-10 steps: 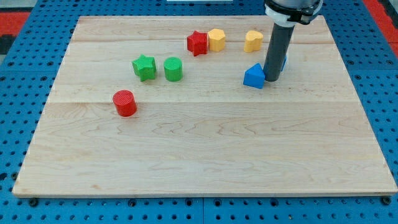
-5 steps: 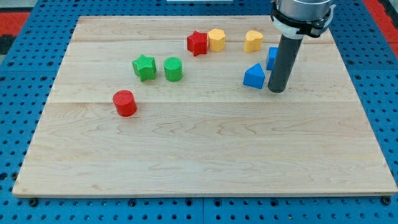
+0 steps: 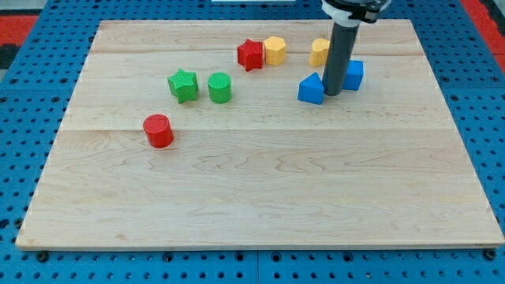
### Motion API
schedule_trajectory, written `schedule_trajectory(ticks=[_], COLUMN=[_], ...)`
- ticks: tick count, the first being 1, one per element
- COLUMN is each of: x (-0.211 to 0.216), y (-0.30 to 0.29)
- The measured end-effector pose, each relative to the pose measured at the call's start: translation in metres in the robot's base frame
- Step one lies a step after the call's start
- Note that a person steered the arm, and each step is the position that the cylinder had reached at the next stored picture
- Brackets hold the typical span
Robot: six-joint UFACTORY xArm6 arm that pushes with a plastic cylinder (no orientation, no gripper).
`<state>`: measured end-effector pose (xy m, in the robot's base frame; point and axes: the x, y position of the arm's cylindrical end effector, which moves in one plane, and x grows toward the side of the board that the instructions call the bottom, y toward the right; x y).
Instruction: Slide the blue triangle towards the green circle
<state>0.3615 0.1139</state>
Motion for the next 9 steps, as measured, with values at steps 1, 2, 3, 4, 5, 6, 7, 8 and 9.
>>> schedule_trajectory(ticks=[1, 2, 3, 4, 5, 6, 7, 8, 9], x=[-0.01, -0.009, -0.004, 0.001, 0.01, 0.012, 0.012, 0.027, 0.044], y=[-0.015, -0.023, -0.026, -0.032, -0.033, -0.033, -0.037, -0.038, -0.038])
